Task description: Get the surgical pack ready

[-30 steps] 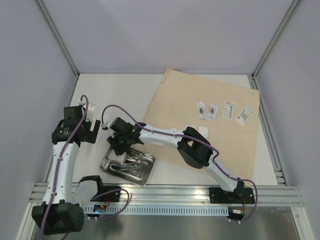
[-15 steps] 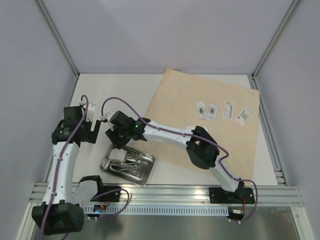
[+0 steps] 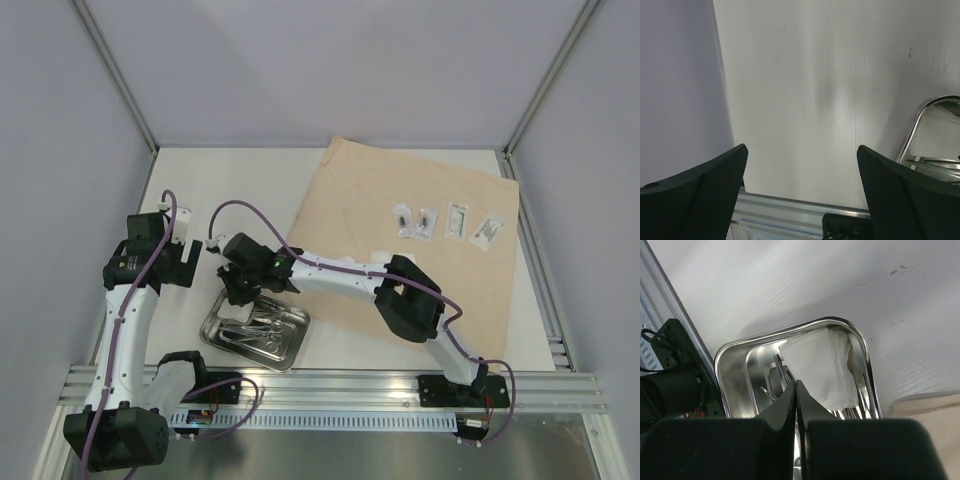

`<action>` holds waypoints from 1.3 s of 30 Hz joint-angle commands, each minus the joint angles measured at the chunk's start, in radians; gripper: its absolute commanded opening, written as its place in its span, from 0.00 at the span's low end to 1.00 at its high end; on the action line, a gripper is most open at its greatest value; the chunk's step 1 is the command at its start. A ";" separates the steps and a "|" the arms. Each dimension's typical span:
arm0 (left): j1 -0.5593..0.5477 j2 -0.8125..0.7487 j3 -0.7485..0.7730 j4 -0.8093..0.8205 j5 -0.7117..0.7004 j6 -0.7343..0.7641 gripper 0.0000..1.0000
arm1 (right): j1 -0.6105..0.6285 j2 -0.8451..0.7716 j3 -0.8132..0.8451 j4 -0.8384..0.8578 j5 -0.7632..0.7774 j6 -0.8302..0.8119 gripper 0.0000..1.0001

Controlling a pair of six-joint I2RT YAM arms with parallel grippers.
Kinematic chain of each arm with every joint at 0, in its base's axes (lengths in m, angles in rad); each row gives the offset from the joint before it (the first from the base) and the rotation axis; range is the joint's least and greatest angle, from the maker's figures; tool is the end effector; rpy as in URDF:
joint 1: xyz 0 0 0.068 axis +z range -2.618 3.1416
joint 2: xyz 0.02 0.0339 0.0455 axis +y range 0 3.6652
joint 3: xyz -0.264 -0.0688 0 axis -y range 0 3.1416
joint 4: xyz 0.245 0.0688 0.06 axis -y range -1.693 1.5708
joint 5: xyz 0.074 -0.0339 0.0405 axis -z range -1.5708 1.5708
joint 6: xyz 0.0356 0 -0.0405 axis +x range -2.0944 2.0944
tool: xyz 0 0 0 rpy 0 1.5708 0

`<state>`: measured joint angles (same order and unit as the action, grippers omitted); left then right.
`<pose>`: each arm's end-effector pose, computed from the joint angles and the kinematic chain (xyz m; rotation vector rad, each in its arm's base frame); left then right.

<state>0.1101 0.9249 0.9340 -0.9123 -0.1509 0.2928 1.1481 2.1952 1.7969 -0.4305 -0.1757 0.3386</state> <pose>0.1715 0.0243 0.3008 0.1624 2.4891 0.3577 0.1983 0.4559 0.2076 -1.0975 2.3372 0.8467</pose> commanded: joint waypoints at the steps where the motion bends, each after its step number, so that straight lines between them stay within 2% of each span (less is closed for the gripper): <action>1: -0.003 -0.015 -0.006 0.001 0.007 -0.003 1.00 | 0.004 0.029 0.002 0.072 -0.009 0.071 0.00; 6: -0.003 -0.015 -0.008 0.001 0.007 -0.003 1.00 | -0.002 0.057 0.013 0.036 0.074 0.089 0.01; 14: -0.003 -0.015 -0.006 0.001 0.008 -0.003 1.00 | -0.018 0.104 0.039 0.007 0.087 0.123 0.01; 20: -0.003 -0.015 -0.006 0.000 0.008 -0.004 1.00 | -0.028 0.103 0.038 0.002 0.160 0.155 0.00; 28: -0.003 -0.014 -0.006 0.000 0.008 -0.003 1.00 | -0.027 0.092 0.036 0.032 0.104 0.149 0.00; 34: -0.003 -0.012 -0.004 0.000 0.011 -0.001 1.00 | -0.028 0.019 0.035 0.027 0.099 0.117 0.01; 39: -0.003 -0.009 0.009 -0.007 0.020 0.000 1.00 | -0.047 -0.090 0.013 0.024 0.096 0.111 0.10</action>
<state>0.1101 0.9249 0.9340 -0.9138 -0.1471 0.2928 1.1198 2.2536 1.8019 -0.4294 -0.0746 0.4652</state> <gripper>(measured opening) 0.993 0.075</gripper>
